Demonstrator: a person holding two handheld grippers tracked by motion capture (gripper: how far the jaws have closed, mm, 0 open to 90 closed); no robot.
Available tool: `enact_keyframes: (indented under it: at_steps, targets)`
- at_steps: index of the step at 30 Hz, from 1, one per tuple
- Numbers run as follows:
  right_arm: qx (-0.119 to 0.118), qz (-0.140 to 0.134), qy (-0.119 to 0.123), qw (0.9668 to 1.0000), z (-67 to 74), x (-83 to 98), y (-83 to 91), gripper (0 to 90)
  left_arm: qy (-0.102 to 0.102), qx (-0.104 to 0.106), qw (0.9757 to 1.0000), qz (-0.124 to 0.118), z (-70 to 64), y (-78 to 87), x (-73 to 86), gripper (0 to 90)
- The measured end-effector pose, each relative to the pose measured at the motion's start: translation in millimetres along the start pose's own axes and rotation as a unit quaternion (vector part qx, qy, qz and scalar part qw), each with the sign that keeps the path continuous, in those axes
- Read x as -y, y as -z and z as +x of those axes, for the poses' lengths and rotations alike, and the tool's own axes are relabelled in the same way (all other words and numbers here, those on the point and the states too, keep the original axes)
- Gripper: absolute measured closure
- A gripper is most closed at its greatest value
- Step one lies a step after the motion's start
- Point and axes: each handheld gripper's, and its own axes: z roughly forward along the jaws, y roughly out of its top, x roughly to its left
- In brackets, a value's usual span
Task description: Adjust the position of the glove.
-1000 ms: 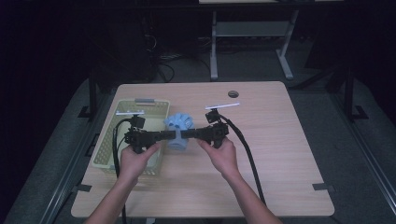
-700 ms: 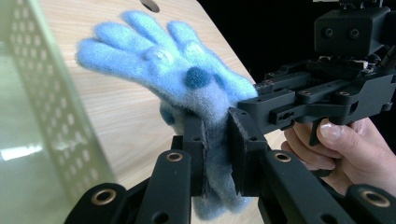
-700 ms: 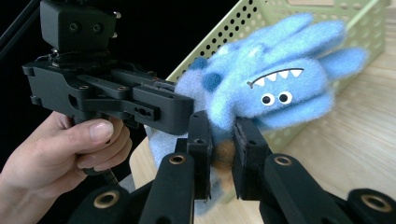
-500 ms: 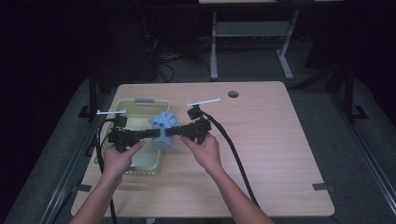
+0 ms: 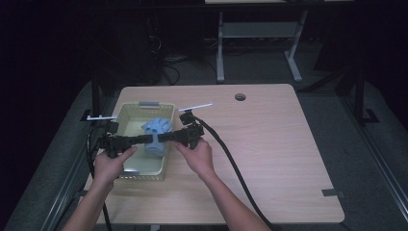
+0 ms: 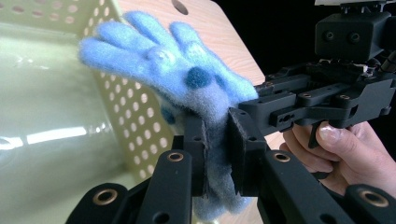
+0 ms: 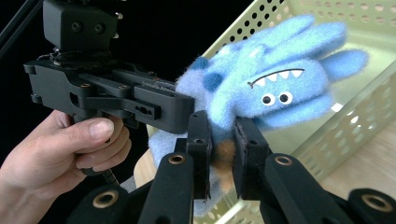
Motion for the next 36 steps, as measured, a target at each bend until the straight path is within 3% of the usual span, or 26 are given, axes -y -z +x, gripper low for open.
enact_keyframes:
  at_steps: [15,19,27,36]
  targets:
    - [-0.005,0.009,-0.019,0.9998,-9.0,3.4,-30.4,78.0,0.018,-0.018,0.9995,0.017,24.0,7.7,3.9,78.7]
    - [-0.001,0.014,-0.016,0.9998,-10.2,3.9,-37.3,77.9,0.028,-0.030,0.9989,0.022,29.7,9.4,5.4,78.9]
    - [0.010,0.029,-0.019,0.9994,-13.2,4.9,-51.7,77.3,0.021,-0.058,0.9975,0.033,35.0,13.2,6.5,79.5]
    - [0.025,0.038,-0.013,0.9989,-16.6,4.9,-52.9,75.8,0.026,-0.085,0.9950,0.045,42.7,14.9,5.8,80.3]
